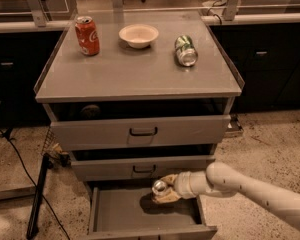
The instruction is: Pick orange can from bottom drawer and place on counter
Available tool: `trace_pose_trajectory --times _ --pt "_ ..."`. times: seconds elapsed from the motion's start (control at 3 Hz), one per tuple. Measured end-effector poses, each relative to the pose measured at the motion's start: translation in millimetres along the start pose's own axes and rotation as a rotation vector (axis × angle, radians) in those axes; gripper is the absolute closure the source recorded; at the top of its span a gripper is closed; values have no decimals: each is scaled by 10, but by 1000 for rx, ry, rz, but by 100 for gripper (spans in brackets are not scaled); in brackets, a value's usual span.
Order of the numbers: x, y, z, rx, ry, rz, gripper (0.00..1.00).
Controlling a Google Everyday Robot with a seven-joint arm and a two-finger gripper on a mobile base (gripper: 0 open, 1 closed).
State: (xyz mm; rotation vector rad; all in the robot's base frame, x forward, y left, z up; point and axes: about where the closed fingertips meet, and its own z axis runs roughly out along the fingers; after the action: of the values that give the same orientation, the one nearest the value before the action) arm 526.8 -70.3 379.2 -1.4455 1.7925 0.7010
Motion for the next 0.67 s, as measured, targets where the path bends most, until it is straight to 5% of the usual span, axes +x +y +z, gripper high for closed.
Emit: trace_pose_trajectory --times 0.67 --pt "-886 -75 -818 -13 -19 -4 100"
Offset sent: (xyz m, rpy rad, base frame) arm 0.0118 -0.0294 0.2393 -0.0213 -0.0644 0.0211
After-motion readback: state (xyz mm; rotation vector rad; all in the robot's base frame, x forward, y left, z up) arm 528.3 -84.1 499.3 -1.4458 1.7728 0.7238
